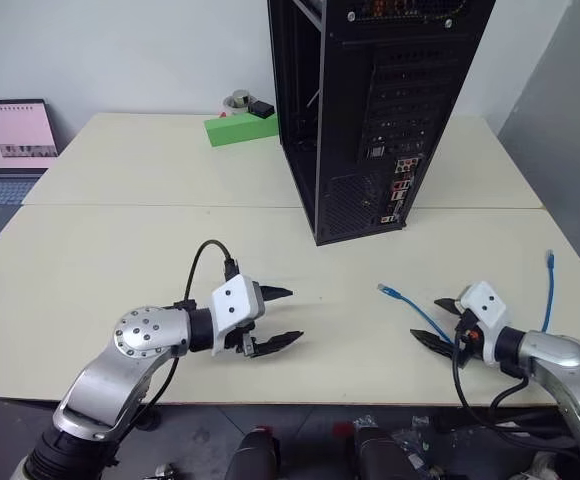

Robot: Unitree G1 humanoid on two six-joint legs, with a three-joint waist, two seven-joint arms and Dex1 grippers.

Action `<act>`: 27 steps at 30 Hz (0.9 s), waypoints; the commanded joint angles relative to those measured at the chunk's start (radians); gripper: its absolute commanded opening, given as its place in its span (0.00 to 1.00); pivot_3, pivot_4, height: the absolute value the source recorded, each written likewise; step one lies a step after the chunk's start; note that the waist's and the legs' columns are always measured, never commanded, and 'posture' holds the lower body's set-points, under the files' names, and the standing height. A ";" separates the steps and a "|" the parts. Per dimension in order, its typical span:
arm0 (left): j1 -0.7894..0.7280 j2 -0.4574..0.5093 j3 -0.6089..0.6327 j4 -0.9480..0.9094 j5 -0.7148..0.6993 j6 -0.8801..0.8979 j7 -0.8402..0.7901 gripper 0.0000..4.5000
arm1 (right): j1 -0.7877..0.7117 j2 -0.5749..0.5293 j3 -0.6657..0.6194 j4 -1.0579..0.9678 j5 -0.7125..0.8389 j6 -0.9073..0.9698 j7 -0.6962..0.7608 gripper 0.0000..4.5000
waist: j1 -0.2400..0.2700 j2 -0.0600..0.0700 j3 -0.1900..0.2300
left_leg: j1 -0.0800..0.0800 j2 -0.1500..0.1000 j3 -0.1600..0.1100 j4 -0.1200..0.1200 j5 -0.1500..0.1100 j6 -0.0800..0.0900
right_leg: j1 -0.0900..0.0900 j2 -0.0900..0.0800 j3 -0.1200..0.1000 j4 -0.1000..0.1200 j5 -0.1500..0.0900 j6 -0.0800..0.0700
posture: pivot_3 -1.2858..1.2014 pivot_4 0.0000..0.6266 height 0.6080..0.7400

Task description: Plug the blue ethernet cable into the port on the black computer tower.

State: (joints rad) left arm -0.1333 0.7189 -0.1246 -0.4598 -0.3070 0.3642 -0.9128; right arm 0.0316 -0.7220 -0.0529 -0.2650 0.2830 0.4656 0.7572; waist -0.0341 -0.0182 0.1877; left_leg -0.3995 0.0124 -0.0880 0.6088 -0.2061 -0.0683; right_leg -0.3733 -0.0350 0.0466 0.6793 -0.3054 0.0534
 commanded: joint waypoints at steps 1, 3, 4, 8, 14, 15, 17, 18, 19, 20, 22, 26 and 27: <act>-0.010 -0.009 -0.005 0.005 0.010 -0.040 -0.009 0.82 | 0.007 -0.002 0.007 -0.032 -0.021 -0.012 -0.007 0.78 | 0.000 0.000 0.000 | 0.000 0.000 0.000 0.000 0.000 0.000 | 0.000 0.000 0.000 0.000 0.000 0.000 | 0.52 0.24 1.00; -0.014 -0.013 -0.007 0.017 0.014 -0.050 -0.011 0.82 | 0.002 -0.003 0.002 -0.030 -0.018 -0.007 -0.006 0.69 | 0.001 0.000 0.000 | 0.000 0.000 0.000 0.000 0.000 0.000 | 0.000 0.000 0.000 0.000 0.000 0.000 | 0.52 0.24 1.00; -0.015 -0.015 -0.009 0.023 0.017 -0.056 -0.012 0.82 | -0.001 -0.003 -0.002 -0.029 -0.014 -0.004 -0.005 0.65 | 0.001 0.000 0.000 | 0.000 0.000 0.000 0.000 0.000 0.000 | 0.000 0.000 0.000 0.000 0.000 0.000 | 0.52 0.24 1.00; -0.021 -0.022 -0.023 0.049 0.042 -0.088 -0.023 0.82 | -0.023 -0.004 -0.020 -0.028 0.014 0.023 0.001 0.44 | 0.002 0.000 0.000 | 0.000 0.000 0.000 0.000 0.000 0.000 | 0.000 0.000 0.000 0.000 0.000 0.000 | 0.52 0.24 1.00; -0.066 -0.044 -0.062 0.128 0.076 -0.136 -0.041 0.82 | -0.096 -0.020 0.016 -0.060 0.048 0.048 0.059 0.15 | 0.001 0.000 0.000 | 0.000 0.000 0.000 0.000 0.000 0.000 | 0.000 0.000 0.000 0.000 0.000 0.000 | 0.52 0.24 1.00; -0.079 -0.050 -0.070 0.147 0.081 -0.143 -0.046 0.82 | -0.113 -0.021 0.028 -0.068 0.051 0.052 0.073 0.10 | 0.001 0.000 0.000 | 0.000 0.000 0.000 0.000 0.000 0.000 | 0.000 0.000 0.000 0.000 0.000 0.000 | 0.52 0.24 1.00; -0.105 -0.065 -0.082 0.189 0.091 -0.156 -0.056 0.82 | -0.150 -0.023 0.052 -0.081 0.056 0.060 0.095 0.00 | 0.001 0.000 0.000 | 0.000 0.000 0.000 0.000 0.000 0.000 | 0.000 0.000 0.000 0.000 0.000 0.000 | 0.52 0.24 1.00; -0.118 -0.071 -0.087 0.208 0.095 -0.163 -0.060 0.82 | -0.168 -0.023 0.063 -0.084 0.059 0.065 0.103 0.00 | 0.001 0.000 0.000 | 0.000 0.000 0.000 0.000 0.000 0.000 | 0.000 0.000 -0.001 0.000 0.000 0.000 | 0.52 0.24 1.00; -0.135 -0.081 -0.093 0.232 0.095 -0.168 -0.067 0.82 | -0.191 -0.023 0.080 -0.093 0.062 0.072 0.116 0.00 | 0.001 0.000 0.000 | 0.000 0.000 0.000 0.000 0.000 0.000 | 0.000 0.000 -0.001 0.000 0.000 0.000 | 0.52 0.24 1.00; -0.151 -0.089 -0.097 0.252 0.094 -0.170 -0.073 0.82 | -0.211 -0.022 0.095 -0.101 0.066 0.079 0.127 0.00 | 0.001 0.000 0.000 | 0.000 0.000 0.000 0.000 0.000 0.000 | 0.000 0.000 -0.001 0.000 0.000 0.000 | 0.52 0.24 1.00; -0.191 -0.105 -0.113 0.304 0.114 -0.197 -0.085 0.82 | -0.247 -0.028 0.131 -0.103 0.044 0.069 0.138 0.00 | 0.002 0.000 0.000 | -0.001 0.000 -0.001 0.001 0.000 0.000 | 0.000 0.000 -0.001 0.000 0.000 0.000 | 0.52 0.24 1.00; -0.221 -0.114 -0.125 0.342 0.139 -0.237 -0.096 0.82 | -0.282 -0.008 0.100 -0.053 0.019 0.010 0.107 0.00 | 0.002 0.000 0.000 | -0.001 0.000 -0.001 0.001 0.000 0.000 | 0.000 0.000 -0.001 0.000 0.000 0.000 | 0.52 0.24 1.00; -0.222 -0.116 -0.124 0.344 0.139 -0.238 -0.095 0.82 | -0.284 -0.002 0.086 -0.045 0.029 0.005 0.108 0.00 | 0.002 0.000 0.000 | -0.001 0.000 -0.001 0.001 0.000 0.000 | 0.000 0.000 -0.001 0.000 0.000 0.000 | 0.52 0.24 1.00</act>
State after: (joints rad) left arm -0.3454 0.6066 -0.2510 -0.1040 -0.1713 0.1482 -1.0025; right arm -0.2320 -0.7293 0.0855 -0.3124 0.2980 0.5046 0.8710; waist -0.0324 -0.0182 0.1877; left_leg -0.4004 0.0120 -0.0889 0.6094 -0.2060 -0.0683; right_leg -0.3736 -0.0350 0.0453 0.6796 -0.3053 0.0534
